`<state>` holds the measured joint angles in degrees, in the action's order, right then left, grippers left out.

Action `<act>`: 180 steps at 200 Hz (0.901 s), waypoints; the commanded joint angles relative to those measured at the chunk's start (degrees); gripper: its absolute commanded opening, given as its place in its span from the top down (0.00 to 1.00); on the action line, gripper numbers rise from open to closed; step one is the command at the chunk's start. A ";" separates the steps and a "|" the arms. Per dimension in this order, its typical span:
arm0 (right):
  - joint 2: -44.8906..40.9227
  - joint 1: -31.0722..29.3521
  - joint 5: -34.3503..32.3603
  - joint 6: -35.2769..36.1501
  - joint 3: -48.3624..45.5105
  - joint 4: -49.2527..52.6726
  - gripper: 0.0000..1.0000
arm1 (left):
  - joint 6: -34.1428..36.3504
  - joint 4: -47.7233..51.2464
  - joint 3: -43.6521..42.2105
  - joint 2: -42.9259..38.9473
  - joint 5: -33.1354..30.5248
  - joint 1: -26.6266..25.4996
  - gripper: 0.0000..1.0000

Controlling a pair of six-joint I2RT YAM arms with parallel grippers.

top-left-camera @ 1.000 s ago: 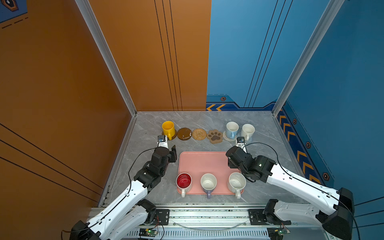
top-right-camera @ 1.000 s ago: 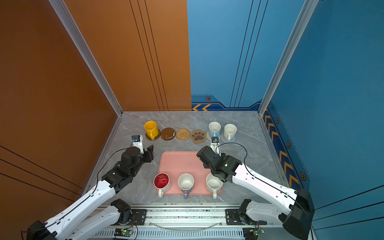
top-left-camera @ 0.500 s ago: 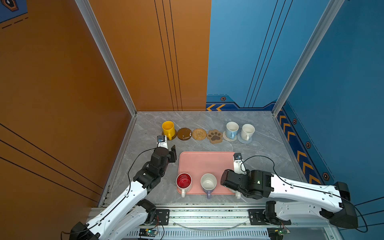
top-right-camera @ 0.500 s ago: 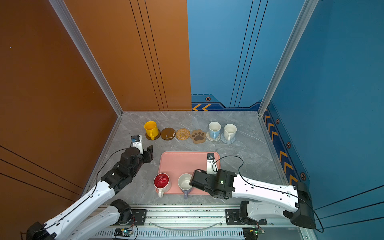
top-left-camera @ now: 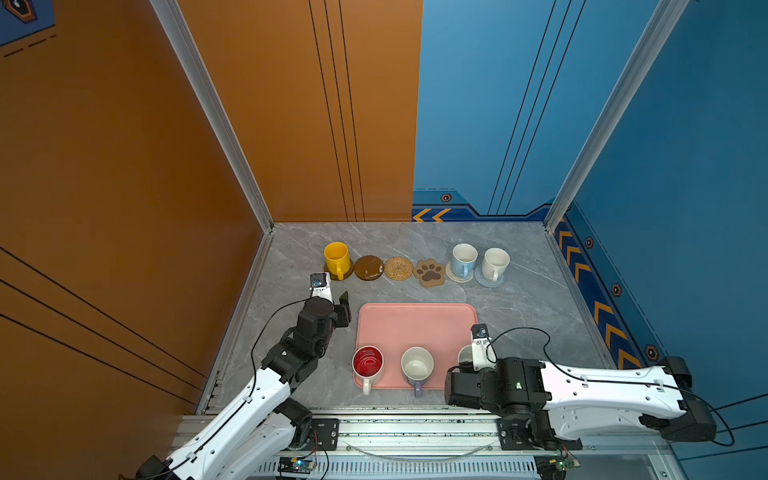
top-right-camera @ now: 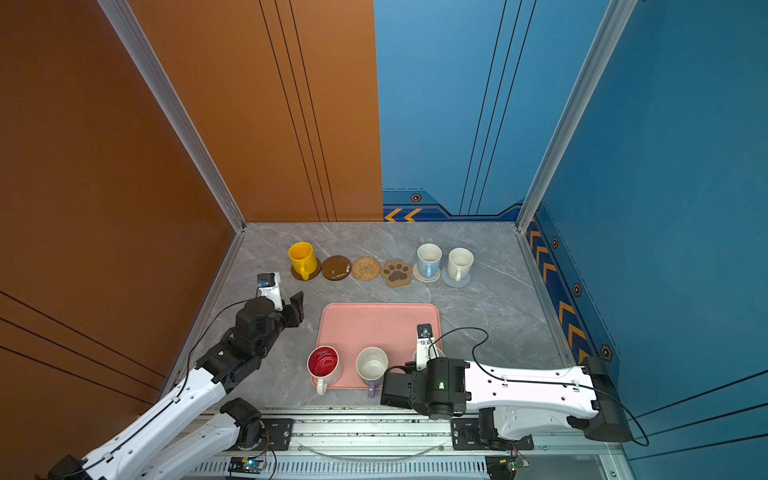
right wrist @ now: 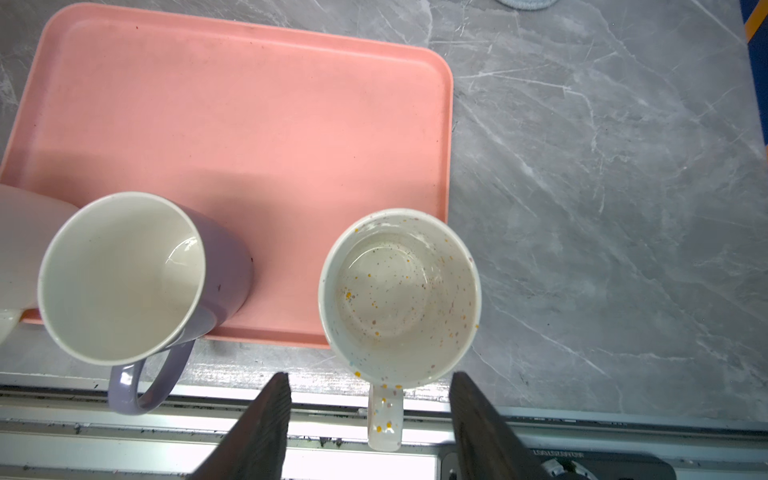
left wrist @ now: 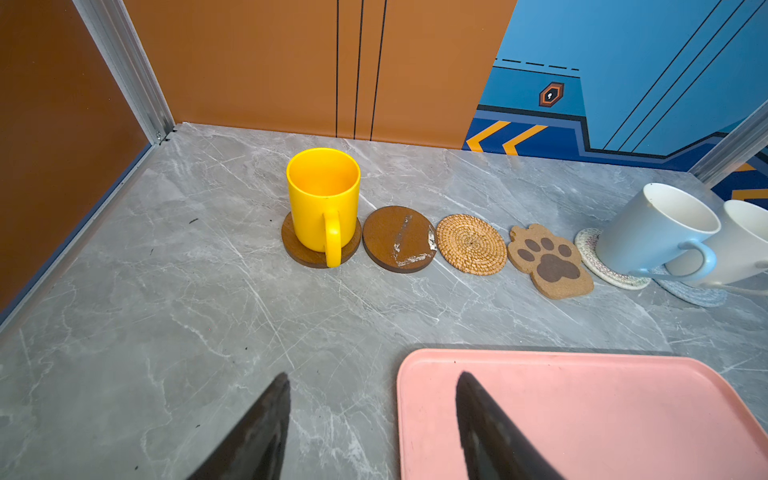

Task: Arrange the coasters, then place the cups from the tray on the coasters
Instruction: 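Move the right gripper over the speckled white mug nearest the robot on the tray, then lower the right gripper around the speckled mug's rim and close it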

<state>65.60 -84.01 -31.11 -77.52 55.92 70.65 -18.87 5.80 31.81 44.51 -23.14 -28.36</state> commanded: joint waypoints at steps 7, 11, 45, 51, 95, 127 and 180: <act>-0.15 -1.47 3.53 -3.91 -1.04 3.21 0.41 | -0.28 0.97 -0.80 -1.15 0.09 0.76 0.35; -0.13 -1.63 4.01 -4.03 -1.22 3.23 0.41 | -0.29 0.97 -0.92 -1.18 0.05 0.76 0.35; -1.03 -1.95 8.76 -4.28 -3.36 3.03 0.42 | -0.29 0.97 -1.03 -1.27 0.13 0.86 0.35; -1.21 -1.95 9.22 -4.35 -3.68 2.92 0.42 | -0.29 0.97 -1.01 -1.29 0.15 0.90 0.35; -2.49 -1.63 9.42 -5.63 -6.56 0.37 0.43 | -0.36 0.97 -1.07 -1.44 0.16 0.97 0.35; -2.94 0.13 12.55 -4.52 -10.13 -5.85 0.44 | -0.37 1.05 -1.13 -1.51 0.14 1.02 0.35; -3.12 3.02 12.45 -3.40 -11.61 -7.29 0.50 | -0.37 1.40 -1.25 -2.13 0.04 1.09 0.35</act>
<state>63.24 -82.24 -19.00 -81.45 45.39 64.73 -18.90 6.02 31.44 43.27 -23.14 -28.05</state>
